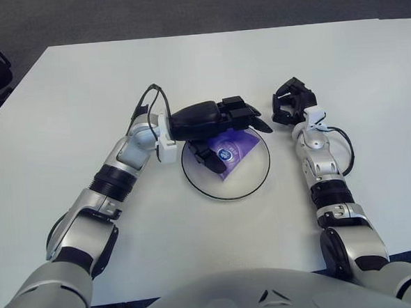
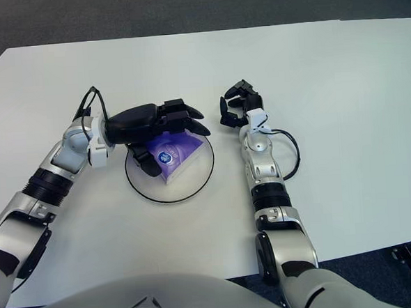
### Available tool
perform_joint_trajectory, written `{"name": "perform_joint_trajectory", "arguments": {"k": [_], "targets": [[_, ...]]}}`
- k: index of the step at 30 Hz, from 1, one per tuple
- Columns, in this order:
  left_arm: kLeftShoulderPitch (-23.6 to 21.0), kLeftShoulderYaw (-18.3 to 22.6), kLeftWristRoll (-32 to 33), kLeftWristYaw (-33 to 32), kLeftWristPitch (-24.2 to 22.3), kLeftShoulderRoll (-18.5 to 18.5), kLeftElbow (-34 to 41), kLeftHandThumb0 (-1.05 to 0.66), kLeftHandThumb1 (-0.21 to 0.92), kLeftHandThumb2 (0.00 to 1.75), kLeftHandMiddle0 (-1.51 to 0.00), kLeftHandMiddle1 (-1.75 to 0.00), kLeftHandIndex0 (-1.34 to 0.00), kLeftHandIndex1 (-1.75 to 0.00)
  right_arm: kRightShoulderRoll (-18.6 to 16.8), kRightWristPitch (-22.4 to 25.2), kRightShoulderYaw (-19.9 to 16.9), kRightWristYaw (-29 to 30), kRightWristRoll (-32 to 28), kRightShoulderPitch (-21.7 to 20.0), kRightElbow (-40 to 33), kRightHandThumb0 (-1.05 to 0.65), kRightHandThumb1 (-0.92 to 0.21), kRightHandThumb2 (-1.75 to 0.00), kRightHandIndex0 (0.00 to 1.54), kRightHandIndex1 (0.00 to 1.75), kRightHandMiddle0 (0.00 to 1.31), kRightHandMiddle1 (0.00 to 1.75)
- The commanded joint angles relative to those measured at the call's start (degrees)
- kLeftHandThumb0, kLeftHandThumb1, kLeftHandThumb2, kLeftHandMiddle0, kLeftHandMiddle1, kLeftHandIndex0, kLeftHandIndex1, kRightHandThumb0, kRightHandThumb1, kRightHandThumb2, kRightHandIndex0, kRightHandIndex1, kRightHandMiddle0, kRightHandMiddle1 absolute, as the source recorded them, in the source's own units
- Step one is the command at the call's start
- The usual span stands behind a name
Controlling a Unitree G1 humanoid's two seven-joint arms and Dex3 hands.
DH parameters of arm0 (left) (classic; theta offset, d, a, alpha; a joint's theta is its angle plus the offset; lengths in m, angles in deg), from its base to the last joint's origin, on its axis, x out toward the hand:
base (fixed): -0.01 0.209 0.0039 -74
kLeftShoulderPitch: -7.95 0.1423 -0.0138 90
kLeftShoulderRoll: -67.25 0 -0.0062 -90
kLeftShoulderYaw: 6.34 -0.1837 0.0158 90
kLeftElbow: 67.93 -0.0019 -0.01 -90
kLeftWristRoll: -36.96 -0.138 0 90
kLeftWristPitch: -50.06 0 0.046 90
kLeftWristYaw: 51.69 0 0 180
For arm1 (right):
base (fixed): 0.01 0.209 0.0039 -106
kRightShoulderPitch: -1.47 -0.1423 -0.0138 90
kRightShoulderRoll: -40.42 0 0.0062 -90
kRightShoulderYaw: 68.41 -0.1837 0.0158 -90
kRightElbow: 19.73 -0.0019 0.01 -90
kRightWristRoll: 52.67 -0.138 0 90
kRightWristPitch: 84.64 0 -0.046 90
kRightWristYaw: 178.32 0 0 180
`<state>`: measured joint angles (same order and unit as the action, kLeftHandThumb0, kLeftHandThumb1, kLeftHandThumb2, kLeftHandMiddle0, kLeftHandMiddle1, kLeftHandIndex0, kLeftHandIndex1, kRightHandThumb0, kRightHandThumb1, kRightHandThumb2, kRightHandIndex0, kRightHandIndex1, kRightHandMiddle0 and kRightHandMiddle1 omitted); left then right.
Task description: Put the tissue paper into the plate.
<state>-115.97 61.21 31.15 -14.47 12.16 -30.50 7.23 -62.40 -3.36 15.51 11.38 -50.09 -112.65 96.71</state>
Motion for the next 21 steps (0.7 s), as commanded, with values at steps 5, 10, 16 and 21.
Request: {"name": "perform_joint_trajectory", "arguments": {"k": [5, 10, 16, 21], "targets": [[-2.3, 0.4, 0.1, 1.8, 1.4, -1.3, -0.8, -1.05, 0.92, 0.7, 0.0, -0.23, 0.0, -0.14, -0.9, 2.1, 0.7, 0.8, 1.0, 5.5, 2.8, -0.46, -0.38, -1.24, 1.05, 1.75, 0.56, 1.75], [-2.7, 0.4, 0.6, 2.8, 0.3, -1.8, -0.1, -1.05, 0.92, 0.66, 0.0, -0.12, 0.0, -0.03, -0.4, 2.3, 1.4, 1.0, 1.9, 5.5, 2.9, -0.45, -0.42, -1.19, 1.0, 1.75, 0.53, 1.75], [-3.2, 0.9, 0.8, 3.1, -0.4, -2.3, 0.0, -1.05, 0.92, 0.64, 0.0, -0.06, 0.0, 0.0, -1.0, 2.7, 2.3, 1.4, 2.2, 6.1, 0.6, -0.44, -0.43, -1.17, 0.99, 1.75, 0.52, 1.75], [-4.2, 1.8, 2.5, 4.2, -2.7, -3.2, 0.9, -1.05, 0.92, 0.58, -0.01, -0.06, 0.0, 0.0, -1.6, 3.5, 2.4, 1.3, 1.6, 7.0, -1.5, -0.44, -0.43, -1.17, 0.98, 1.75, 0.52, 1.75]]}}
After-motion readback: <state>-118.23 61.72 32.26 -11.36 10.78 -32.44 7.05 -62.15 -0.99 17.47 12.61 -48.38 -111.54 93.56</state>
